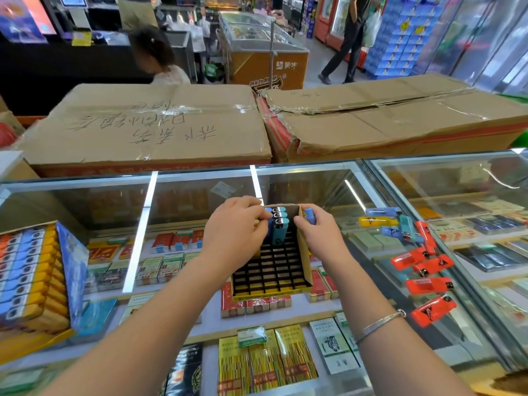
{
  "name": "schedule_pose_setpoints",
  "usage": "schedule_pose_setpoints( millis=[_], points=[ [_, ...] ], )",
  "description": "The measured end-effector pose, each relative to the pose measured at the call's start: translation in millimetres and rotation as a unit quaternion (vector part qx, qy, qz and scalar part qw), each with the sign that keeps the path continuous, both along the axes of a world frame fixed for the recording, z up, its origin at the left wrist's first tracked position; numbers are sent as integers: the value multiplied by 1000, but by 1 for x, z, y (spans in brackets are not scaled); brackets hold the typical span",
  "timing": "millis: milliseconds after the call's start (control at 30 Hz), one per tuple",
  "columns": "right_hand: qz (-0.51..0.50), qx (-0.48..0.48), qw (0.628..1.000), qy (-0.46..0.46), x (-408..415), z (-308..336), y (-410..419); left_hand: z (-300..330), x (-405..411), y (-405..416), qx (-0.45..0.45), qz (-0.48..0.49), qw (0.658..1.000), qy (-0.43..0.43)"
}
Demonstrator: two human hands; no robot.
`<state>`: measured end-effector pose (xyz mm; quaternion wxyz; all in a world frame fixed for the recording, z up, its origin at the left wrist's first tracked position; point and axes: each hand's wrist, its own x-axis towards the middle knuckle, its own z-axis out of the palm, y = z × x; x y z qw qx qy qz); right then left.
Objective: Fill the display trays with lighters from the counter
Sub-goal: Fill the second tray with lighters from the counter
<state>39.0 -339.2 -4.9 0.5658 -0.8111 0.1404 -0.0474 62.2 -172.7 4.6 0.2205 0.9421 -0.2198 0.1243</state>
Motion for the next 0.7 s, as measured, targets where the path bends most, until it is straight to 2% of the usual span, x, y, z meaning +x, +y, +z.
schedule_pose_setpoints(
  millis=[167, 367, 533, 700],
  points=[
    [4, 21, 1000, 11, -1, 2, -1, -6, 3, 9, -73, -22, 988, 131],
    [-34, 84, 996, -16, -14, 7, -2, 3, -3, 7, -106, -39, 986, 123],
    [59, 62, 996, -35, -27, 29, 0, 23, -12, -1, -204, -110, 969, 84],
    [210, 76, 975, 25, -31, 44, 1, 36, -17, -6, -188, -195, 959, 81]
  ],
)
